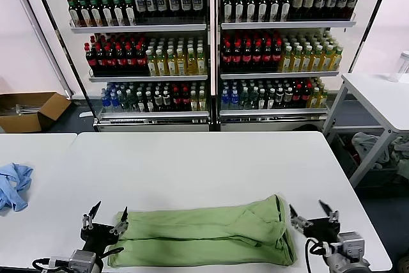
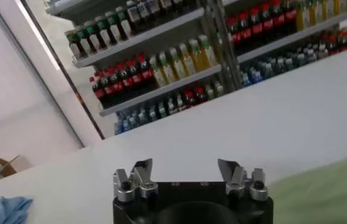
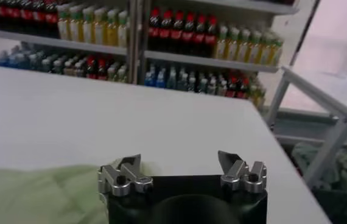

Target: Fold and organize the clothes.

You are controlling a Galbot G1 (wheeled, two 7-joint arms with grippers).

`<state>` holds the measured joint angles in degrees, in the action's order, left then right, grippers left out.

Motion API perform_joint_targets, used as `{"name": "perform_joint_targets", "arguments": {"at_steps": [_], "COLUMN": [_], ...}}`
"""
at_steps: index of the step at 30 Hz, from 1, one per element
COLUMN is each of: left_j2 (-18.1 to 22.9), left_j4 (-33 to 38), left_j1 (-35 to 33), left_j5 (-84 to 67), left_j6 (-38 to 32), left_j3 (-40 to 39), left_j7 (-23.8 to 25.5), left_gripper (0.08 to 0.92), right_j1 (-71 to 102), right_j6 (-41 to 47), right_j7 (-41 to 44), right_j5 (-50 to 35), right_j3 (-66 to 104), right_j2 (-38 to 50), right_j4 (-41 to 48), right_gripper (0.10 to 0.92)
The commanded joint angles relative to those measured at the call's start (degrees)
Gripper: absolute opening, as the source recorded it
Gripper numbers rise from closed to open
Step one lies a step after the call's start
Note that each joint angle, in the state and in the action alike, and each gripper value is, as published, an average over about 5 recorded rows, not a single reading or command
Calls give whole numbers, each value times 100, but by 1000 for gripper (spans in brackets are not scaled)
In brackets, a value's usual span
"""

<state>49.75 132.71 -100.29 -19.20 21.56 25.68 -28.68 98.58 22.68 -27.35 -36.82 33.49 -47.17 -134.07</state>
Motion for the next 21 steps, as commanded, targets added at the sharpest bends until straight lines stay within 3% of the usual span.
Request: {"name": "perform_joint_targets", "arguments": {"at_steps": [1,4,10,21], "left_j2": [330,381,391,465], "left_j4": [175,122,-187,-651], "left_j1": [-322,-544,-755,-562], "left_j5": [-491,-606,-840,-1233], "left_j6": [-926,-1243,-1620,-1821], "left_j3": [-20,-58,-119,-247], "left_j7": [369,492,422,322], "left_gripper": [761,811,823,823], "right_j1": [113,274,762,777], "right_j6": [-1984,-2617,-3250,-3381], "right_j7": [398,768,1461,1536], "right_j5": [849,549,-8,-244], "right_j3": [354,496,1038,1257], "right_j2": [-134,-104,49,27], "right_j4": [434,596,749,971], "right_gripper": [820,822,823,823]}}
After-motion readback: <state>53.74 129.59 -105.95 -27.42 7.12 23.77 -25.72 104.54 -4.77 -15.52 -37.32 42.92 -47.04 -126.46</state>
